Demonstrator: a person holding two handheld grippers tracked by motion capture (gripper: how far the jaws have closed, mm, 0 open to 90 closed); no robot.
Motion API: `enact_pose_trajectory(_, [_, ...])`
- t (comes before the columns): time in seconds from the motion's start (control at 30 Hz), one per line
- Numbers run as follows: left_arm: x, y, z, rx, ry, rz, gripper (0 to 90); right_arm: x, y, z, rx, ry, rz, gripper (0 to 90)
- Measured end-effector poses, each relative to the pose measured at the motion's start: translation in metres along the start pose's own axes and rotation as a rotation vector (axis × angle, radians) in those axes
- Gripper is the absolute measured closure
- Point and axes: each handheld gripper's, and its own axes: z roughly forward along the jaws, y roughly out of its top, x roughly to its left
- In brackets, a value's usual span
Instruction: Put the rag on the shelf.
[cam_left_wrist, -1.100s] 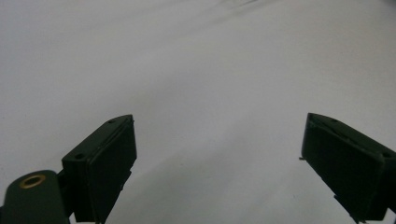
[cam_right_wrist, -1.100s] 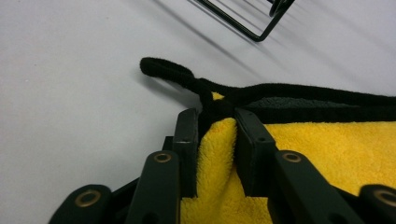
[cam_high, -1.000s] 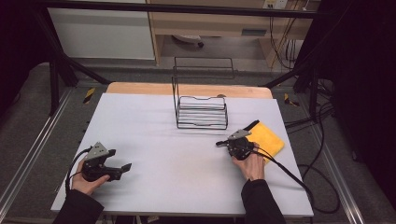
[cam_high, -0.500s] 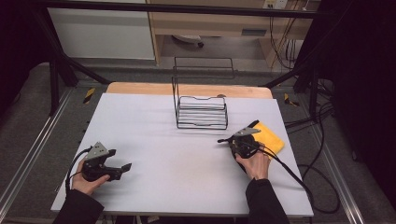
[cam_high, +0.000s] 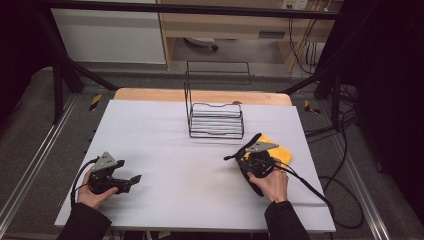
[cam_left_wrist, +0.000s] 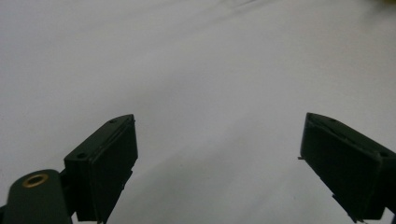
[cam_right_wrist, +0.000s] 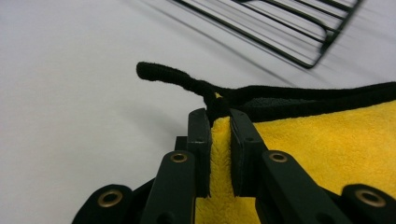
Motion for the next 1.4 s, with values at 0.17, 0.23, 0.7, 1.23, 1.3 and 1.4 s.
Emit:
enact_pose_trajectory(0.17, [0.0,0.0,-0.001,0.0,0.002,-0.001,10.9,0.028,0.004,0.004,0.01,0.076,-0.041,80.4])
enact_pose_trajectory(0.23, [0.0,0.0,-0.001,-0.001,0.002,-0.001,10.9,0.038,0.004,0.006,0.015,0.099,-0.062,80.4])
enact_pose_trajectory(0.7, [0.0,0.001,-0.001,0.005,0.002,-0.005,10.9,0.084,-0.005,0.008,0.043,0.273,-0.136,79.8])
enact_pose_trajectory(1.23, [-0.021,0.015,0.003,0.026,-0.024,0.008,7.4,0.054,-0.015,-0.013,-0.076,0.246,-0.079,45.0])
enact_pose_trajectory(1.3, [-0.027,0.02,0.005,0.03,-0.038,0.016,6.5,0.045,-0.019,-0.018,-0.083,0.224,-0.063,42.0])
enact_pose_trajectory(1.4, [-0.039,0.027,0.009,0.04,-0.049,0.034,6.7,0.034,-0.024,-0.025,-0.091,0.199,-0.045,38.8])
